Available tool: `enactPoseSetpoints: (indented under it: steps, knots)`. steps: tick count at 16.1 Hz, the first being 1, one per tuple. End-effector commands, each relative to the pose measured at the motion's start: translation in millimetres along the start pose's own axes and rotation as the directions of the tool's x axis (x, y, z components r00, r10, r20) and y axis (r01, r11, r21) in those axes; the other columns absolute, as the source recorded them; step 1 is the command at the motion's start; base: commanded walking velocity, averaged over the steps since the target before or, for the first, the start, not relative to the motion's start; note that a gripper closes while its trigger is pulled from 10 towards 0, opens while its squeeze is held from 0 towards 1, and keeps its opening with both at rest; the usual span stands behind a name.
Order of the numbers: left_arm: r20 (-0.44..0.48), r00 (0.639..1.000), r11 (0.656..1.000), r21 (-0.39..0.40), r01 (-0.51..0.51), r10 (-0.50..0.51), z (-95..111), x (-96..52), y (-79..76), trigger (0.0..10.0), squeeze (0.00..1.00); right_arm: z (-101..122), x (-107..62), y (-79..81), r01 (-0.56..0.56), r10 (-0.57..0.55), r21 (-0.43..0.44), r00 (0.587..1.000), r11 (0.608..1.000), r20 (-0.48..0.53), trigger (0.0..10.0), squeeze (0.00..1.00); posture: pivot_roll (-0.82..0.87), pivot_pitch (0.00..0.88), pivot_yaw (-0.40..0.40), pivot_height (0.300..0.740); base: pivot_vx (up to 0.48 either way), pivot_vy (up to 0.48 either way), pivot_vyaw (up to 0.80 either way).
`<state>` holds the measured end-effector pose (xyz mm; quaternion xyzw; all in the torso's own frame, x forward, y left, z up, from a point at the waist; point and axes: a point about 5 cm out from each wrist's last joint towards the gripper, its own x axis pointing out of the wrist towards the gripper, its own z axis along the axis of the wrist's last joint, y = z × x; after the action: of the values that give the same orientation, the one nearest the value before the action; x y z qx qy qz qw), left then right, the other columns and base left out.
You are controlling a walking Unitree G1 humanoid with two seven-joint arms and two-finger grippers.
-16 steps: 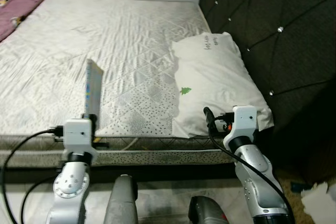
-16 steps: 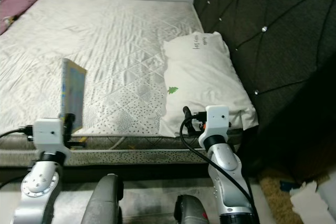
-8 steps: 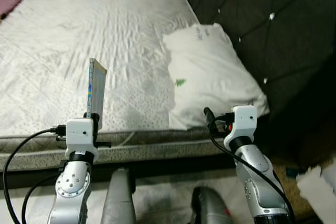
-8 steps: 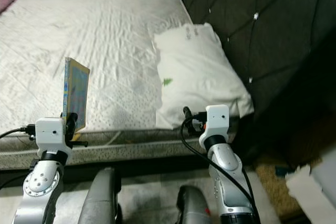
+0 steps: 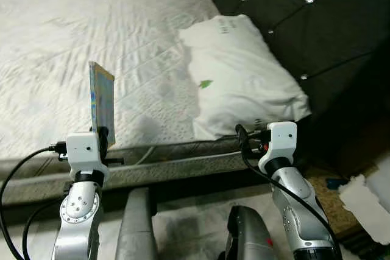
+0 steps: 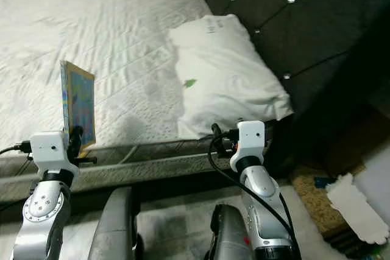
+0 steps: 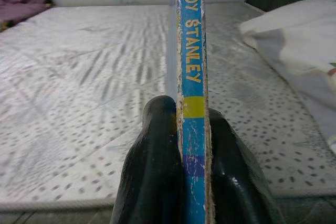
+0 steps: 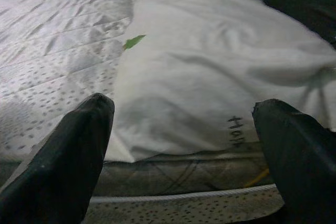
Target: Clean up the room
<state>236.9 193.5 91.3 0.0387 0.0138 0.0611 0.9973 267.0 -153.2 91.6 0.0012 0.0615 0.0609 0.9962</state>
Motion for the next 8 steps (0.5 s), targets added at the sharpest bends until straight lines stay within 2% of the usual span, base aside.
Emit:
enactPoseSetpoints:
  steps: [1,7,8]
  knots:
    - [0.060,0.998,1.000,-0.015,0.017,-0.016,13.0,6.8,-6.3,10.0,0.00,2.4,1.0,-2.9,0.004,-0.004,-0.005,1.000,1.000,0.002,10.0,0.00,0.03,0.024,-0.042,0.567,0.401,0.000,0.00]
    - [0.063,0.998,1.000,-0.020,0.022,-0.021,13.2,7.8,-6.8,10.0,0.00,2.6,1.2,-2.6,0.005,-0.005,-0.005,1.000,1.000,0.003,10.0,0.00,0.03,0.023,-0.042,0.567,0.420,0.000,0.00]
    - [0.062,0.998,0.999,-0.032,0.029,-0.027,13.8,11.8,-8.9,10.0,0.00,2.3,1.4,-2.7,0.004,-0.003,-0.005,1.000,1.000,0.001,10.0,0.00,0.03,0.022,-0.043,0.567,0.000,0.000,0.00]
